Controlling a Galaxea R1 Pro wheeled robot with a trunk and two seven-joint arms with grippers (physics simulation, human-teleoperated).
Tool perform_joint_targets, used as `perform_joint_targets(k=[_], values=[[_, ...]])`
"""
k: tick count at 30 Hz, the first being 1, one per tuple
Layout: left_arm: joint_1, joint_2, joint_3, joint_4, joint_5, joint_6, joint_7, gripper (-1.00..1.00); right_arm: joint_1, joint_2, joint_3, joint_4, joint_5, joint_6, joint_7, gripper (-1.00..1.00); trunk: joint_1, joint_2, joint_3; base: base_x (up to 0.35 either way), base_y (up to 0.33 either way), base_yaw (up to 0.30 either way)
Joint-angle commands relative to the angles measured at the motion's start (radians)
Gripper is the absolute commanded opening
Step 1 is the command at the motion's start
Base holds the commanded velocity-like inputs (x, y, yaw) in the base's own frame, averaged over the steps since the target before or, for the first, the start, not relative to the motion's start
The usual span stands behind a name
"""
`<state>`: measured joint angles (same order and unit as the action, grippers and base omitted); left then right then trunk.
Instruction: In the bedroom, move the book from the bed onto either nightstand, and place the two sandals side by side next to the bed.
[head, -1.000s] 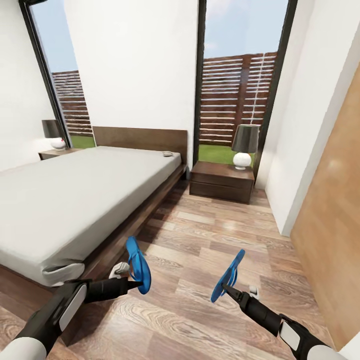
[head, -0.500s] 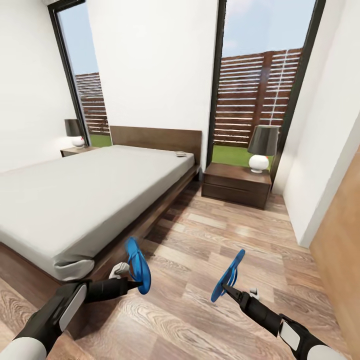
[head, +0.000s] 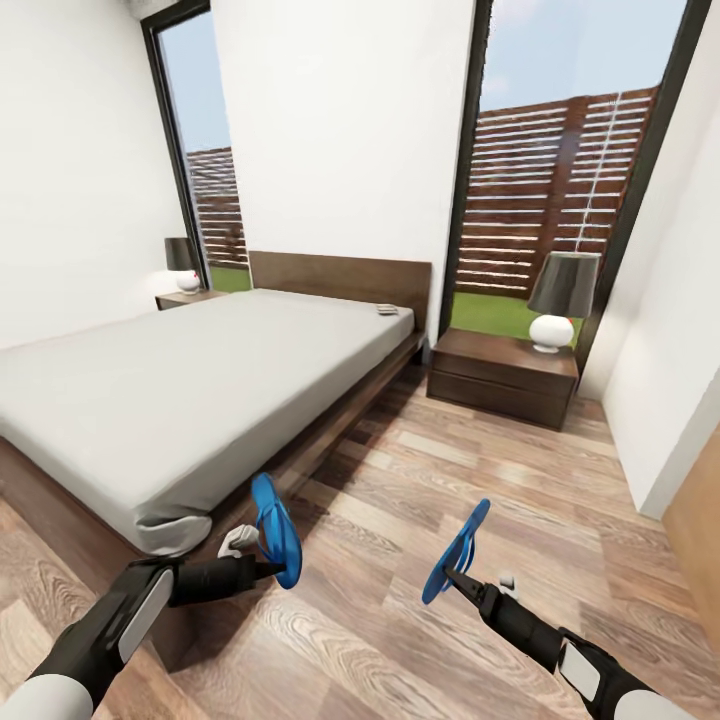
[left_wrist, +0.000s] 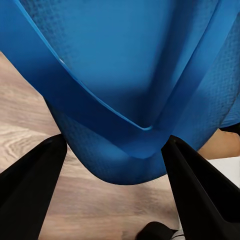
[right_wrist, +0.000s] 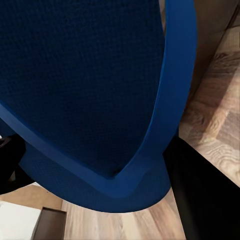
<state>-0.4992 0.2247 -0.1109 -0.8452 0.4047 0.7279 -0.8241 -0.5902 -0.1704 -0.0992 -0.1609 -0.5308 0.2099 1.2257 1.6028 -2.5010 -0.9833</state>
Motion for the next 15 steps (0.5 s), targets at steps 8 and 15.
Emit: perform_joint_targets(k=[8, 15], values=[[-0.001, 0.001, -0.003, 0.0, 0.006, 0.005, 0.002, -1.0, 0.0, 0.0, -0.008, 0.0, 0.003, 0.013, 0.008, -1.0, 0.0, 0.0, -0.001, 0.074, 0.0, 0.109], [-0.001, 0.001, -0.003, 0.003, 0.006, 0.005, 0.004, -1.0, 0.0, 0.0, -0.007, 0.0, 0.002, 0.015, -0.005, -1.0, 0.0, 0.0, -0.001, 0.042, 0.0, 0.01]])
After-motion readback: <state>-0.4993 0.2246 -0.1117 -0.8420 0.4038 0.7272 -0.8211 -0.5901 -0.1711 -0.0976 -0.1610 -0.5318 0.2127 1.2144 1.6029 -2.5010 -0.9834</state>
